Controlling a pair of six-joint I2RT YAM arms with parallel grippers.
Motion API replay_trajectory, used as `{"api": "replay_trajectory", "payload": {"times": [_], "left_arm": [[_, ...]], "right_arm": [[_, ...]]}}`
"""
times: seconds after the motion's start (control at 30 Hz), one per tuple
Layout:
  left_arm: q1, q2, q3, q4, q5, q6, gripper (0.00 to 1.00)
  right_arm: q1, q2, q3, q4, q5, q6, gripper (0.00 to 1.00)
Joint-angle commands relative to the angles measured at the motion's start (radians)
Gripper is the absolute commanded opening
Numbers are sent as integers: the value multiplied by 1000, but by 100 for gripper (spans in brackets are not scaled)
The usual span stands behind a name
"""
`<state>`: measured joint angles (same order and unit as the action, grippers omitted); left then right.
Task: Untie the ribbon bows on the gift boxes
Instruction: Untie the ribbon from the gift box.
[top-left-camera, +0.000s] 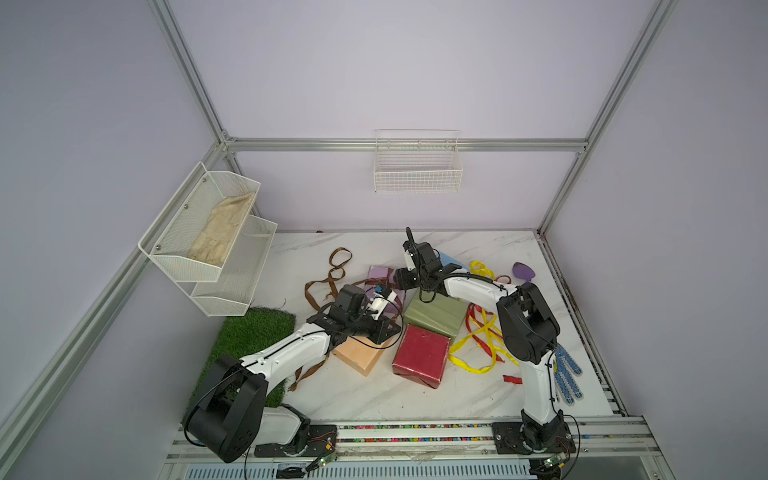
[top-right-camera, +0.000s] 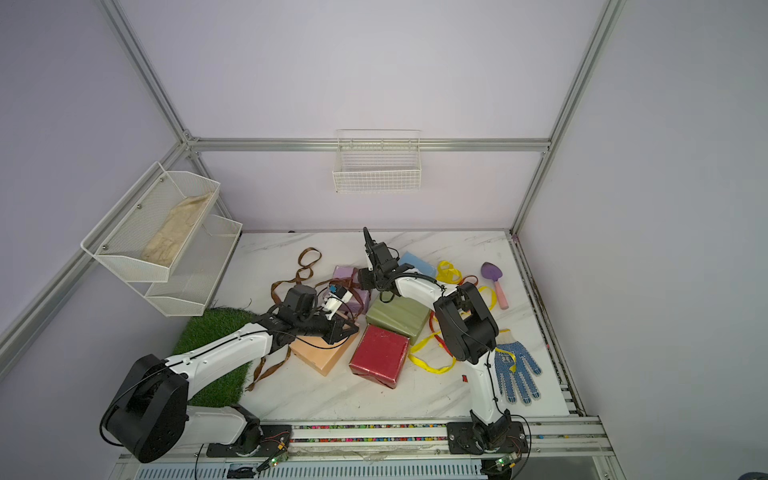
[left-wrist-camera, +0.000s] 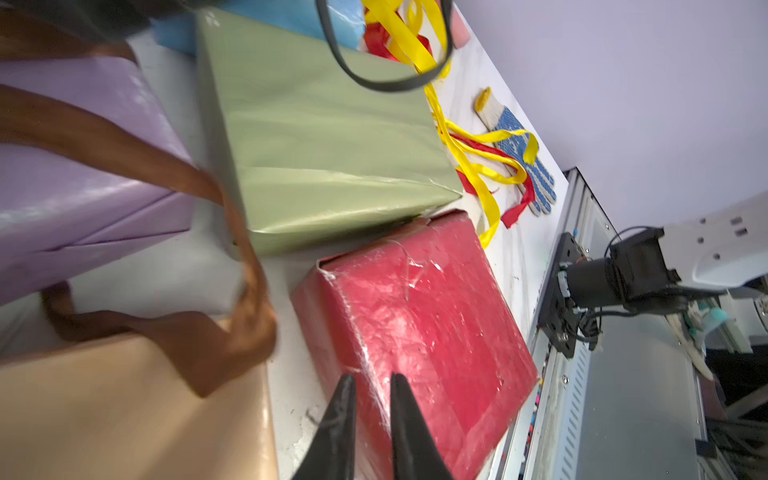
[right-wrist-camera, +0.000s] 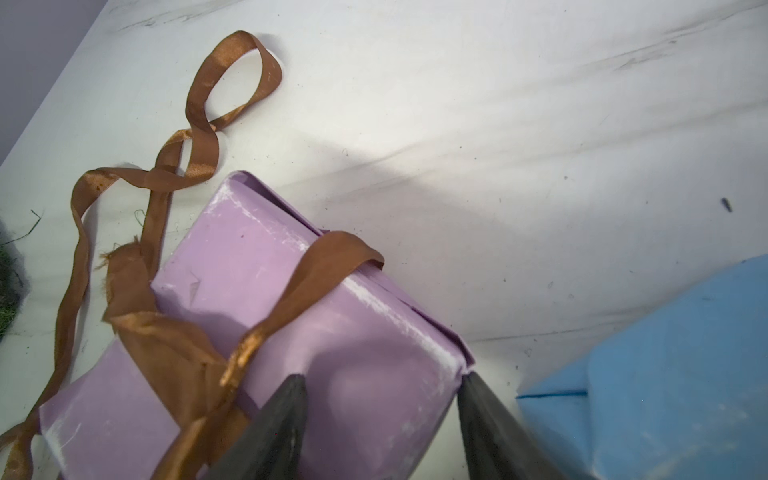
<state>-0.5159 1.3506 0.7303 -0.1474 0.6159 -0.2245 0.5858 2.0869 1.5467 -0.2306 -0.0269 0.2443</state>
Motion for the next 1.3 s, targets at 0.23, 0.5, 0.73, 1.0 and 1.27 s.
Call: {"api": "replay_trajectory", "payload": {"times": [0.23, 0.5, 0.73, 1.0, 1.27], "left_arm": [[-7, -38, -40, 66, 158, 7, 30], [-1, -100, 57, -70, -285, -87, 43], [57, -13, 214, -155, -417, -62, 49], [155, 159, 396, -193, -412, -56, 37], [182, 271, 469, -229, -389, 34, 23]], "right_arm": [[6, 30, -7, -62, 4, -9, 61], [6, -57, -45, -66, -13, -53, 58], [6, -181, -73, -92, -44, -85, 56], [27, -230, -119, -83, -176, -142, 49], [64, -174, -89, -97, -177, -182, 41]]}}
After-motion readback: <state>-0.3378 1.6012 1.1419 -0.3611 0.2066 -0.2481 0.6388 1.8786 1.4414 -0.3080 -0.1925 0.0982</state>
